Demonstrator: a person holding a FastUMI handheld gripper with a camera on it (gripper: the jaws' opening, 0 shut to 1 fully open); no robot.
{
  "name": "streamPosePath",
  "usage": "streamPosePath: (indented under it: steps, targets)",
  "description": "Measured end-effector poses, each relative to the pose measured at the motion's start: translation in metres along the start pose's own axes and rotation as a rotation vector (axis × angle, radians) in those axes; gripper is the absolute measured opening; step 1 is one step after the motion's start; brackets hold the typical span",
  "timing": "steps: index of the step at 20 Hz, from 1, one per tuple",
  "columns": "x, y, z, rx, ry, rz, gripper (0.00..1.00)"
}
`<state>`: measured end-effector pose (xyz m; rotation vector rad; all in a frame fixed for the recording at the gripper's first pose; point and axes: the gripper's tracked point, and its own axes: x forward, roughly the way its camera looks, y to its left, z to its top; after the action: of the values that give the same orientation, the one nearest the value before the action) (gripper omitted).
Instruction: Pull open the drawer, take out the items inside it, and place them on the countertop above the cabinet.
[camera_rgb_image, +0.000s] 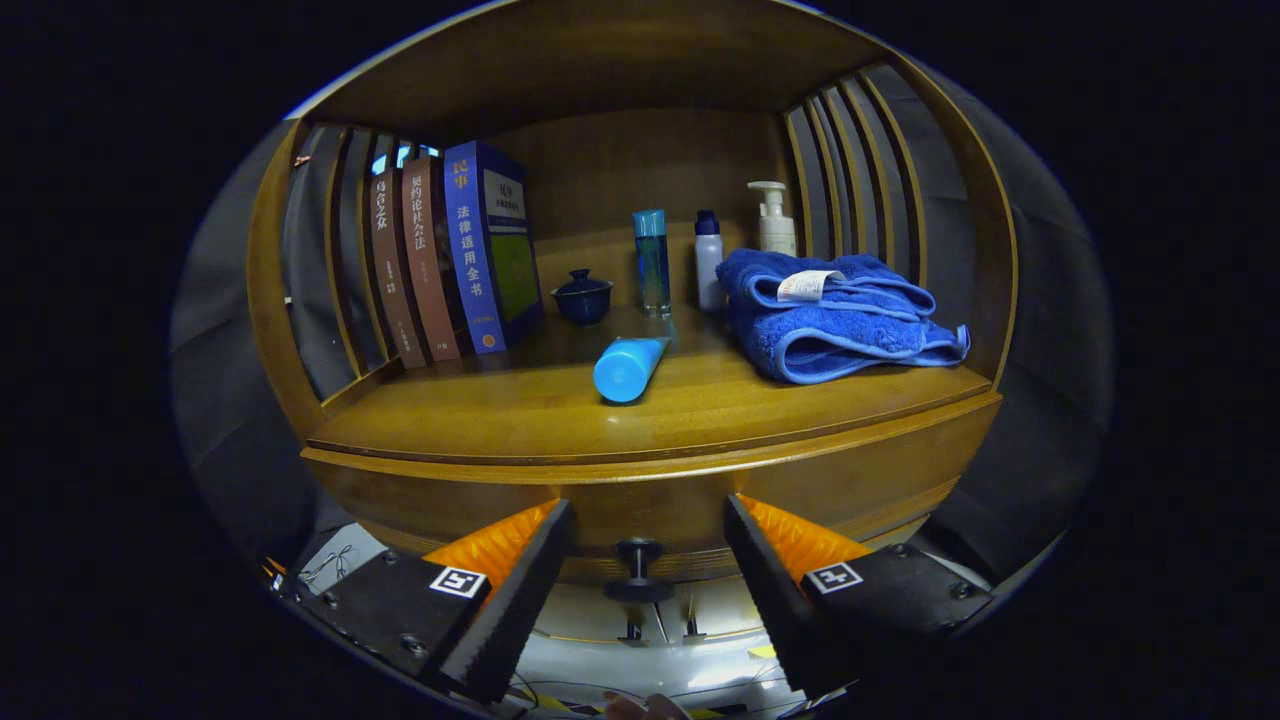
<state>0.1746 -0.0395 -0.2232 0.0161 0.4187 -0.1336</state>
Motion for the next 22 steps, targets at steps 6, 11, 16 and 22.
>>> streamPosePath:
  steps: [6,11,16,22]
  targets:
    - [-0.006,-0.002,0.007,-0.004,0.009,0.003,1.0]
    - [-0.034,-0.003,0.052,-0.026,-0.066,0.007,1.0]
    - [-0.09,0.004,0.126,-0.069,-0.211,0.028,1.0]
    - [-0.167,0.018,0.193,-0.121,-0.352,0.041,0.99]
